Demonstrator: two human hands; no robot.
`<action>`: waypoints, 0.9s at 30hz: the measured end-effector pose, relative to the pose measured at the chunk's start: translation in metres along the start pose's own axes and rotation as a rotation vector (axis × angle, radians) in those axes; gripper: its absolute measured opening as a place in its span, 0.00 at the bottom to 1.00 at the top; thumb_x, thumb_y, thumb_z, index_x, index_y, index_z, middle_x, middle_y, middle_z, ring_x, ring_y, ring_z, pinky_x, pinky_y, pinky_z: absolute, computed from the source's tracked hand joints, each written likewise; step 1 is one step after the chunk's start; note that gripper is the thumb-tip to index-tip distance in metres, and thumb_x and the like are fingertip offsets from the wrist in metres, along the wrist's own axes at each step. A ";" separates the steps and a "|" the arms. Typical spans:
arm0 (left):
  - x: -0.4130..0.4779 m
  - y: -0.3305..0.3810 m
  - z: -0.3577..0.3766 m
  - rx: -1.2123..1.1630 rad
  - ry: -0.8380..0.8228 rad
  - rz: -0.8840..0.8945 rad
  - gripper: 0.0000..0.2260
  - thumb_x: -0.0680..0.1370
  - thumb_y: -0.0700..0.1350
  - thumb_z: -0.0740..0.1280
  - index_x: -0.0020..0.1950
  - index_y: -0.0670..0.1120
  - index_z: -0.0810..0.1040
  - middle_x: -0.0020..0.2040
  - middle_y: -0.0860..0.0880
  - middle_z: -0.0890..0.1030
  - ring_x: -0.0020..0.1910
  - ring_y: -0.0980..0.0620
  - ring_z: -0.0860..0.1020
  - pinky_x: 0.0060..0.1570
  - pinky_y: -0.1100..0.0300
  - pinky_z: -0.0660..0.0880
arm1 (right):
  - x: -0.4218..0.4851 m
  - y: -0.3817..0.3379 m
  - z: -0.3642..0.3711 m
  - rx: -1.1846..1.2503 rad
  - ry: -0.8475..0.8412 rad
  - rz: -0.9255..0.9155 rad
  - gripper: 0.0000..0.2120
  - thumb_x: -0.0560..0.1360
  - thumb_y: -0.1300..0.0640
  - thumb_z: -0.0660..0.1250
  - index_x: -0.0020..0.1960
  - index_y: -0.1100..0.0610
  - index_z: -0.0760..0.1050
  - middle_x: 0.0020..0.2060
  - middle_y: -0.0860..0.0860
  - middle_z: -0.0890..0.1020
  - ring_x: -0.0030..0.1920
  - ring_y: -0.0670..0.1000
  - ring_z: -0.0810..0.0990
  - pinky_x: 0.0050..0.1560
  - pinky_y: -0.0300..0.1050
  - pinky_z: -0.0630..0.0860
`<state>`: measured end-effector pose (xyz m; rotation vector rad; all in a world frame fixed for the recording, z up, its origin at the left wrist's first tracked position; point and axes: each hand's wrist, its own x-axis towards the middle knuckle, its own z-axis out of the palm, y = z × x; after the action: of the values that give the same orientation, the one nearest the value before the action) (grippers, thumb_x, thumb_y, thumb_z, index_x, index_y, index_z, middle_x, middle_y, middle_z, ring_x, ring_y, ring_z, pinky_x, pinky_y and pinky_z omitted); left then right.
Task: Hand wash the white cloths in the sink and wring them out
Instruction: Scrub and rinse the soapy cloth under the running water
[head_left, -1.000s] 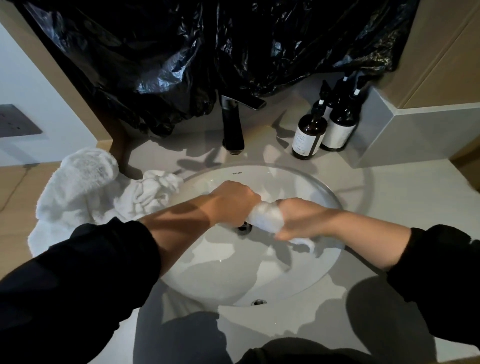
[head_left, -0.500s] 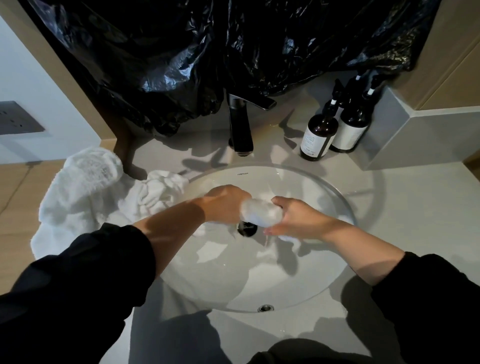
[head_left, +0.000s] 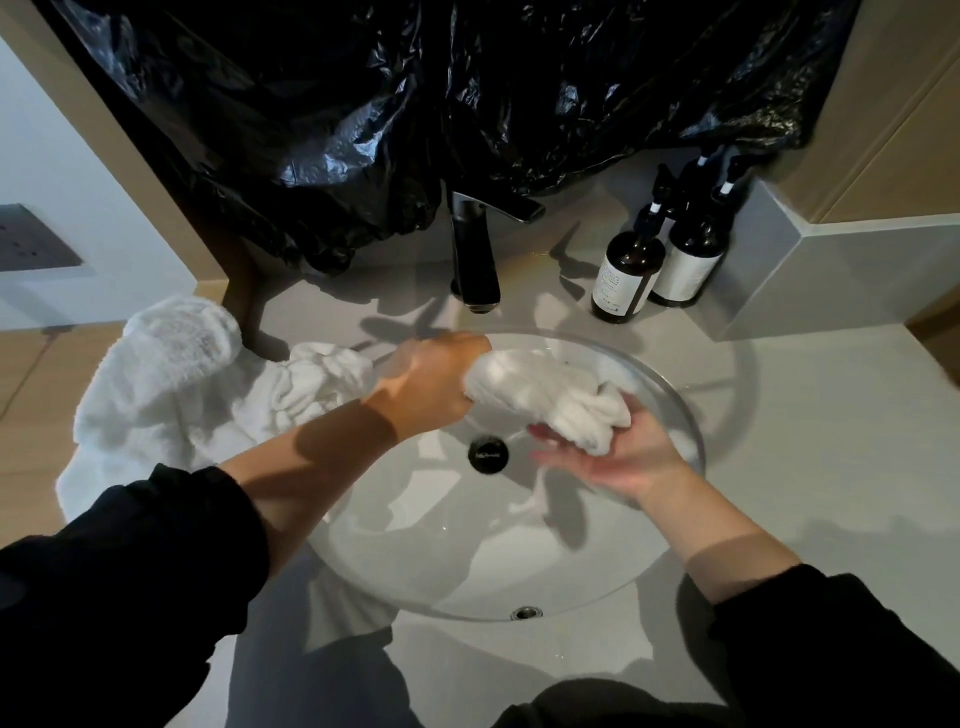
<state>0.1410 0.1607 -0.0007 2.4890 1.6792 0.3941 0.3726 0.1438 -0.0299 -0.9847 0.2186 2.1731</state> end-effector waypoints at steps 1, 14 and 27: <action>-0.002 0.002 0.001 0.054 -0.034 0.019 0.12 0.71 0.41 0.67 0.54 0.48 0.76 0.50 0.51 0.80 0.47 0.48 0.80 0.41 0.59 0.72 | -0.001 -0.005 0.005 -0.016 -0.004 -0.063 0.28 0.76 0.43 0.59 0.71 0.57 0.69 0.60 0.66 0.78 0.62 0.66 0.75 0.55 0.72 0.72; -0.019 0.034 0.029 -0.407 -0.361 -0.404 0.08 0.67 0.40 0.70 0.45 0.45 0.79 0.38 0.47 0.81 0.36 0.46 0.79 0.35 0.55 0.76 | 0.016 0.017 0.036 -1.372 0.543 -1.055 0.23 0.76 0.49 0.66 0.27 0.54 0.62 0.22 0.48 0.67 0.29 0.49 0.66 0.37 0.44 0.63; -0.020 0.026 0.029 -1.273 -0.681 -0.404 0.06 0.54 0.39 0.70 0.30 0.44 0.79 0.33 0.40 0.75 0.33 0.43 0.73 0.38 0.60 0.73 | 0.011 0.012 0.070 -1.176 0.275 -1.229 0.15 0.70 0.61 0.59 0.26 0.59 0.59 0.24 0.46 0.60 0.31 0.46 0.58 0.31 0.42 0.57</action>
<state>0.1651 0.1338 -0.0258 1.1235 1.0271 0.3344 0.3189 0.1709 0.0094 -1.4268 -1.3270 0.8529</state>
